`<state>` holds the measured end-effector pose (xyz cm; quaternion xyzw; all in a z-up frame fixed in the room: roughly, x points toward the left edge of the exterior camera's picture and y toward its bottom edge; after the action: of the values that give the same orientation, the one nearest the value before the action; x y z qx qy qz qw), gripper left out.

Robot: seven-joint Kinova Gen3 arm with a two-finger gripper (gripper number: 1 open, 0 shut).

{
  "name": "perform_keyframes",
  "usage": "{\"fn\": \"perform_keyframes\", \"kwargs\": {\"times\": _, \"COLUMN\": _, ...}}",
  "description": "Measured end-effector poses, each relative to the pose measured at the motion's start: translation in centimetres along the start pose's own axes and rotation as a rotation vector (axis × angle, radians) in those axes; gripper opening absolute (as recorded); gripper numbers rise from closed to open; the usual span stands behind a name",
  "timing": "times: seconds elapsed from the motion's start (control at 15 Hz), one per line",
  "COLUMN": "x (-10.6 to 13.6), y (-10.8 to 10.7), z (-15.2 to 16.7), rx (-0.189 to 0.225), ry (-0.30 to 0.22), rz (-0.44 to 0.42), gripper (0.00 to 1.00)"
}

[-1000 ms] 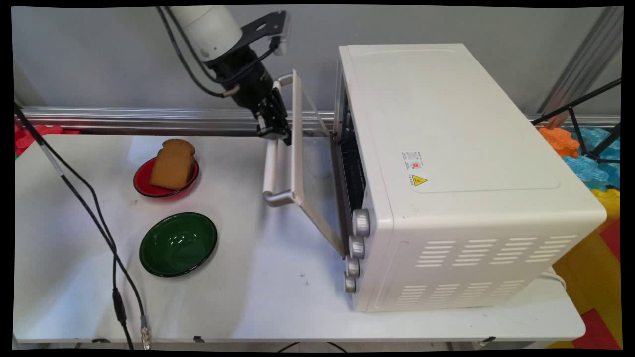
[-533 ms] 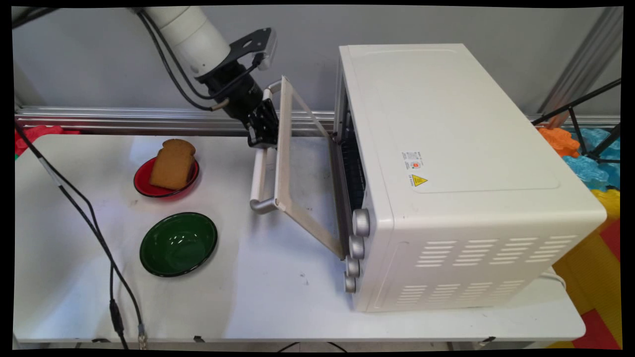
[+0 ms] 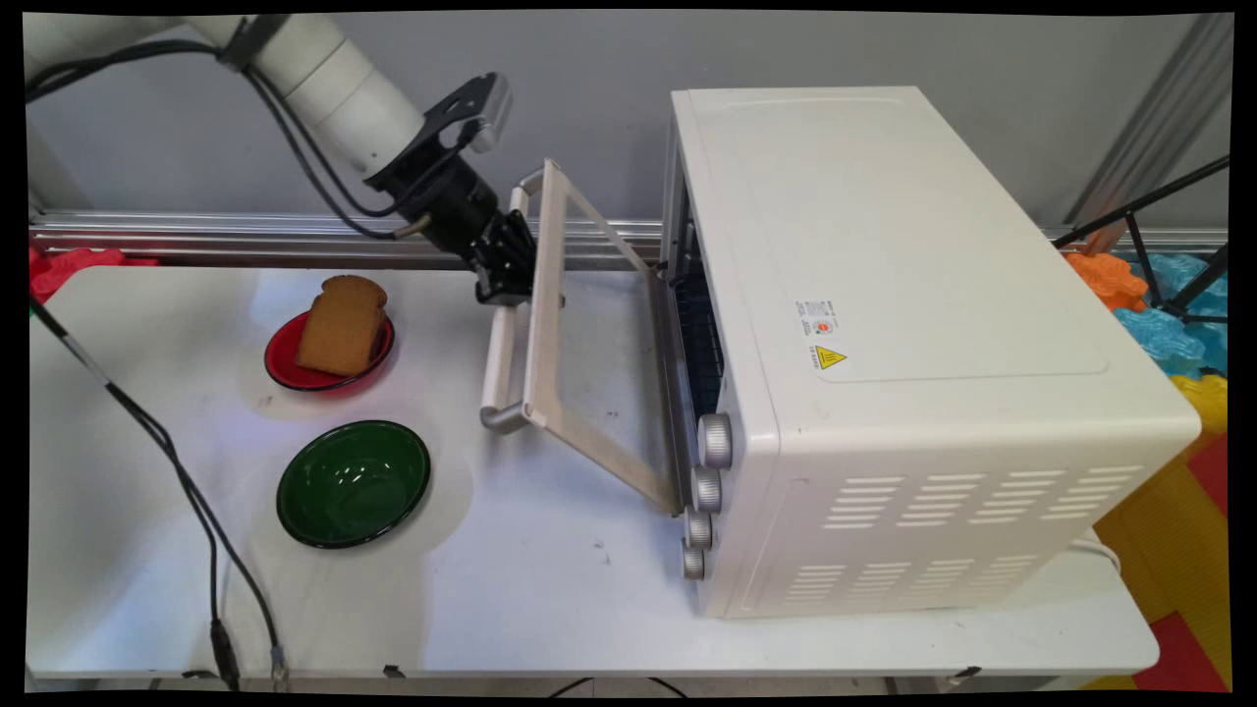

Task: Open the oven

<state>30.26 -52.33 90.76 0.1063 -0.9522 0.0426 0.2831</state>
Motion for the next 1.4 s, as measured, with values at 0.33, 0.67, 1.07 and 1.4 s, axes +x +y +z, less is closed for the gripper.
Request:
{"fn": "perform_keyframes", "kwargs": {"times": 0.33, "x": -2.7, "y": -0.1, "z": 0.1, "rx": -0.016, "ry": 0.031, "rz": -0.001, "gripper": 0.0}}
{"fn": "perform_keyframes", "kwargs": {"times": 0.67, "x": -5.6, "y": -0.3, "z": 0.4, "rx": -0.032, "ry": 0.058, "rz": -0.004, "gripper": 0.0}}
{"fn": "perform_keyframes", "kwargs": {"times": 1.07, "x": -8.1, "y": -0.2, "z": 1.1, "rx": -0.051, "ry": 0.076, "rz": -0.006, "gripper": 0.0}}
{"fn": "perform_keyframes", "kwargs": {"times": 1.4, "x": -9.8, "y": -0.1, "z": 1.3, "rx": -0.065, "ry": 0.077, "rz": 0.003, "gripper": 0.0}}
